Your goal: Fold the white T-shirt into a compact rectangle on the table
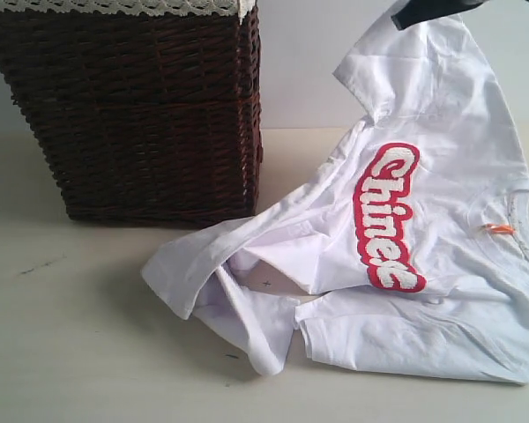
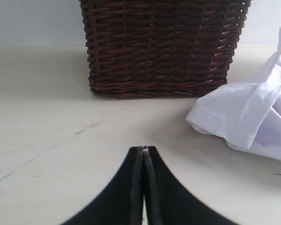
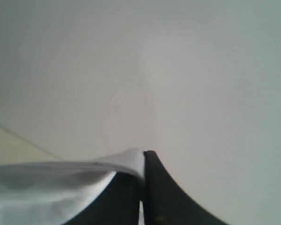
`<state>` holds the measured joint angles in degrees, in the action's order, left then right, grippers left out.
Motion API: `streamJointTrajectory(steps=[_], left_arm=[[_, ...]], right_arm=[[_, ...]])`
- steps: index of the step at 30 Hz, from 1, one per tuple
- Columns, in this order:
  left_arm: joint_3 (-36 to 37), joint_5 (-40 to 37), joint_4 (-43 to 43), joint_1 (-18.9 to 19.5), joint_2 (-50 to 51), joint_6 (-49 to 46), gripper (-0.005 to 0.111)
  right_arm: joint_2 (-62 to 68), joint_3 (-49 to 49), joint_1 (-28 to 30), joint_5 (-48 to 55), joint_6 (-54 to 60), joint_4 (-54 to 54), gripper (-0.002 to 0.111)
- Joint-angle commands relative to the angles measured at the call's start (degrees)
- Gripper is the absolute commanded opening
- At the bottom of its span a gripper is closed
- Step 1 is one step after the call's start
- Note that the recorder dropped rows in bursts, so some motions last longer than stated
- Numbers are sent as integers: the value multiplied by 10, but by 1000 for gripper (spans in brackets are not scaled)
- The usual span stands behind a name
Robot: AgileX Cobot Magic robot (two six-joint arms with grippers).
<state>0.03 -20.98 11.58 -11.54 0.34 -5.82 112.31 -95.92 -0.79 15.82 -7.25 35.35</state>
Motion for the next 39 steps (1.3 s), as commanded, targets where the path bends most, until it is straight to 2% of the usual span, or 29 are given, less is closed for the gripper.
streamJointTrajectory(steps=[1,7,9,10,11,13,14,16,19,21,24,28,29,34,39], left_arm=[[0,2,2,2,-3,2,0],[0,2,2,2,-3,2,0],[0,2,2,2,-3,1,0],[0,2,2,2,-3,1,0],[0,2,2,2,-3,1,0],[0,2,2,2,-3,1,0],[0,2,2,2,-3,1,0],[0,2,2,2,-3,1,0],[0,2,2,2,-3,1,0],[0,2,2,2,-3,1,0],[0,2,2,2,-3,1,0],[0,2,2,2,-3,1,0],[0,2,2,2,-3,1,0],[0,2,2,2,-3,1,0],[0,2,2,2,-3,1,0]], right_arm=[[92,-97,12,19,-100,43,11],[156,-176,12,133,-89,47,58],[157,-187,12,172,-89,47,66],[157,-192,11,187,-90,45,67],[156,-196,11,205,-95,42,65],[149,-213,11,268,-97,-3,53],[140,-220,11,302,-48,-57,43],[129,-221,11,347,24,-138,30],[110,-221,11,437,105,-239,1],[91,-211,11,493,129,-311,0],[30,-116,1,467,143,-371,0],[-32,28,-22,398,135,-370,0],[-50,92,-39,385,131,-370,0],[-64,240,-129,357,129,-370,0],[-64,333,-168,272,115,-397,0]])
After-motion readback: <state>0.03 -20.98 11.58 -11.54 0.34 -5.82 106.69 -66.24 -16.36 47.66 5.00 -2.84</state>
